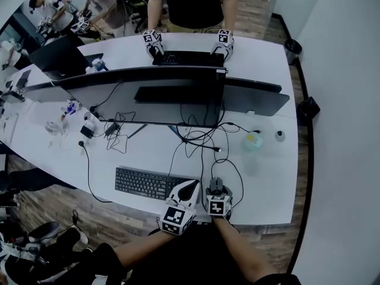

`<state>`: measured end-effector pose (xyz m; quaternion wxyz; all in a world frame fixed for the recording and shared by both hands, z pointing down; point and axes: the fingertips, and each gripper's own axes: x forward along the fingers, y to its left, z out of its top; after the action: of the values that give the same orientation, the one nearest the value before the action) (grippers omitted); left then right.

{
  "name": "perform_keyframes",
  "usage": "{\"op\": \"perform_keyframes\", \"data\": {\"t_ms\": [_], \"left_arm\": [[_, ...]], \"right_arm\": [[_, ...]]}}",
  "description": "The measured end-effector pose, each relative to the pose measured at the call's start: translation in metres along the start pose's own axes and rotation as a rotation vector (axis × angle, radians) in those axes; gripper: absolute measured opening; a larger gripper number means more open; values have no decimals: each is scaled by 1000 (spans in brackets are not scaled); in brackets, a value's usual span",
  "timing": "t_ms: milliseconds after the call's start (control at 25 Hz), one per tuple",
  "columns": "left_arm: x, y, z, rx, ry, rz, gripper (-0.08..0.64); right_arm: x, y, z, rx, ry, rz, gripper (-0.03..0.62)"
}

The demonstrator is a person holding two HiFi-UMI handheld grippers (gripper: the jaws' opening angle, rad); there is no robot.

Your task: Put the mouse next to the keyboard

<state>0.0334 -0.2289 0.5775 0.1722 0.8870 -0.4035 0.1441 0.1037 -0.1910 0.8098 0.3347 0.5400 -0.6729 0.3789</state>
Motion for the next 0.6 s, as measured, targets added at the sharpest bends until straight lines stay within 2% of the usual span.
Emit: {"op": "perform_keyframes", "data": {"t_ms": [200, 320, 440, 600], "left_arm": [[-3, 2, 13, 22, -41, -7, 3], [-10, 5, 19, 31, -60, -9, 3], [-17, 7, 21, 10, -75, -12, 3], [-30, 6, 23, -22, -115, -25, 3]], "right_arm": [[3, -3, 0, -1, 11, 6, 318], [-2, -3, 1, 31, 18, 22, 318], [-18, -3, 5, 72, 9, 18, 318], [-44, 1, 10, 52, -56, 0, 318]]}}
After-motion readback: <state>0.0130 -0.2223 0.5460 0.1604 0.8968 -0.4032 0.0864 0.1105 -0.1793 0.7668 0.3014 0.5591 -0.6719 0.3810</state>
